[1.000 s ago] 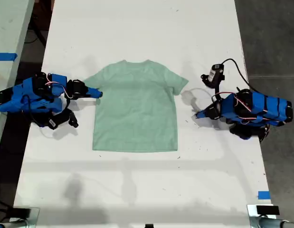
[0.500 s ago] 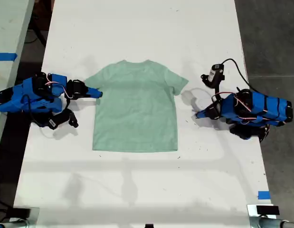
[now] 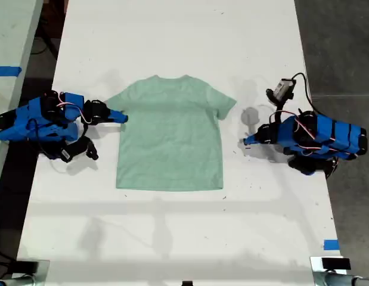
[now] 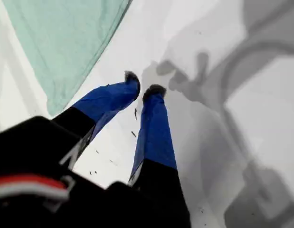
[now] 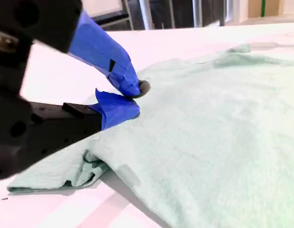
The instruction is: Fold t shirt
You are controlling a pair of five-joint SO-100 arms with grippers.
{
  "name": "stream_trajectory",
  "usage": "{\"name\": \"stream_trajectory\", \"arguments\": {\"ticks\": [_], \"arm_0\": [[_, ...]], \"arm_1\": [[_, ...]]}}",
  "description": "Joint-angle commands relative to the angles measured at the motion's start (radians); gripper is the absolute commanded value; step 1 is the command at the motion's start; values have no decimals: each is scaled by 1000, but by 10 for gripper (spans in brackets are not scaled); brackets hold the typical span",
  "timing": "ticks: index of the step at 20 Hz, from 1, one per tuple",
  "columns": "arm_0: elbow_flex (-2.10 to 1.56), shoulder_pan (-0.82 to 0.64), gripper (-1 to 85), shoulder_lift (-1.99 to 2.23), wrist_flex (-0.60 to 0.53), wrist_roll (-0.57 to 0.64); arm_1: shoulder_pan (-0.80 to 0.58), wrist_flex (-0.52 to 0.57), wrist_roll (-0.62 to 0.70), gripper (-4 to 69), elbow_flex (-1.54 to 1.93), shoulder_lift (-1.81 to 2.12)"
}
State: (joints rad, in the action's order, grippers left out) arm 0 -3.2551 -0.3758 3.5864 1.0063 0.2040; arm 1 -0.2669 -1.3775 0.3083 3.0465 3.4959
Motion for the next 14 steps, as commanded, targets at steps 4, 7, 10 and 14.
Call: {"name": "stream_trajectory", "arguments": {"ticks": [4, 7, 10, 14], "arm_0": [[-35, 170, 64, 9, -43, -150], [-35, 163, 66, 9, -18, -161], [-35, 196, 64, 9, 2, -206], [-35, 216, 57, 8, 2, -218]], "arm_1": [[-175, 107, 104, 213, -298, -394], [-307, 210, 247, 255, -626, -974], [-453, 316, 344, 265, -770, -1246], [-543, 354, 425, 267, -1019, -1563]]}}
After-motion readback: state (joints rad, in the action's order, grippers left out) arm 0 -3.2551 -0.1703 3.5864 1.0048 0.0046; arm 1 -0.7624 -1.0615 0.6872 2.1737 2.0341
